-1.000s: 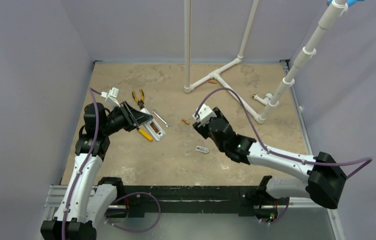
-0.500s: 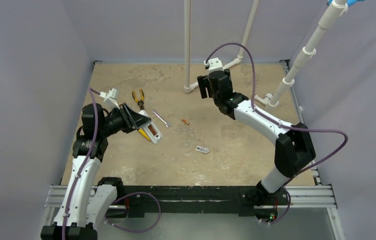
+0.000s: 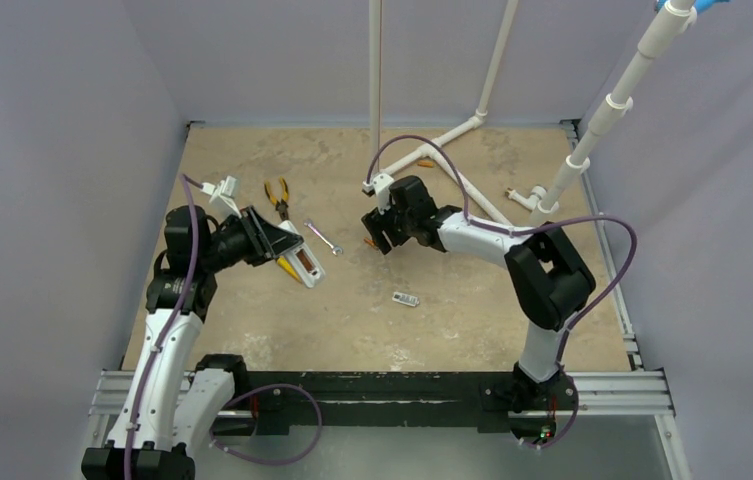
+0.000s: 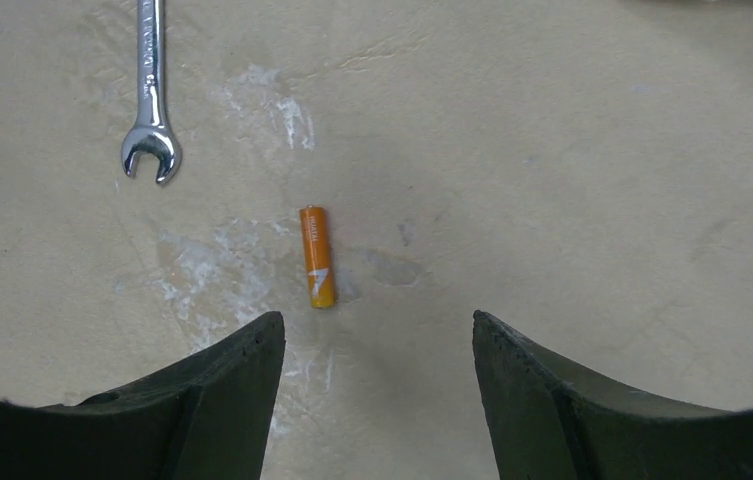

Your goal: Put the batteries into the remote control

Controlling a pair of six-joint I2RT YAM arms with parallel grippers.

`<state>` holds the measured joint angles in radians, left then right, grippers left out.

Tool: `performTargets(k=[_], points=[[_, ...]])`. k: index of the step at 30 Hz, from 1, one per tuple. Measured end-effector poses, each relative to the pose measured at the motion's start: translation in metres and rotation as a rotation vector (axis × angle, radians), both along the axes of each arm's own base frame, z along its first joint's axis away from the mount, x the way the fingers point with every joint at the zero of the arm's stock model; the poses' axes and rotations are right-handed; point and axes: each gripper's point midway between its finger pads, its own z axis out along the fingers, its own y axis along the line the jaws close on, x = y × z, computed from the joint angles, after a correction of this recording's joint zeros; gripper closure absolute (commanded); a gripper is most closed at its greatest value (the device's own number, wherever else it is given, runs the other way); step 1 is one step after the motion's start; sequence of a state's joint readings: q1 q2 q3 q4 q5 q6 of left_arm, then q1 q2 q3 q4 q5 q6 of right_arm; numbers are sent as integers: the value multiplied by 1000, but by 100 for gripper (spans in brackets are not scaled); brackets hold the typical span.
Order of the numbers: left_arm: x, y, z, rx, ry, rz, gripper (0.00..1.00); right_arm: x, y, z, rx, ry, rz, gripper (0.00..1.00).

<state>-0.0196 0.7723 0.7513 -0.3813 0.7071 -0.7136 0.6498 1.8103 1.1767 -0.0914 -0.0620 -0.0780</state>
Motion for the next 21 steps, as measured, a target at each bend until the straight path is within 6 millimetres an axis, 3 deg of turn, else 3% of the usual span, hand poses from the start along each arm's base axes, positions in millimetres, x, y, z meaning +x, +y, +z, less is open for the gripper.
performTargets(k=[12, 21], points=[[1, -2, 2, -8, -11, -16, 100, -19, 27, -46, -44, 60, 73, 49], [1, -2, 3, -10, -9, -15, 100, -7, 34, -46, -54, 45, 62, 68]])
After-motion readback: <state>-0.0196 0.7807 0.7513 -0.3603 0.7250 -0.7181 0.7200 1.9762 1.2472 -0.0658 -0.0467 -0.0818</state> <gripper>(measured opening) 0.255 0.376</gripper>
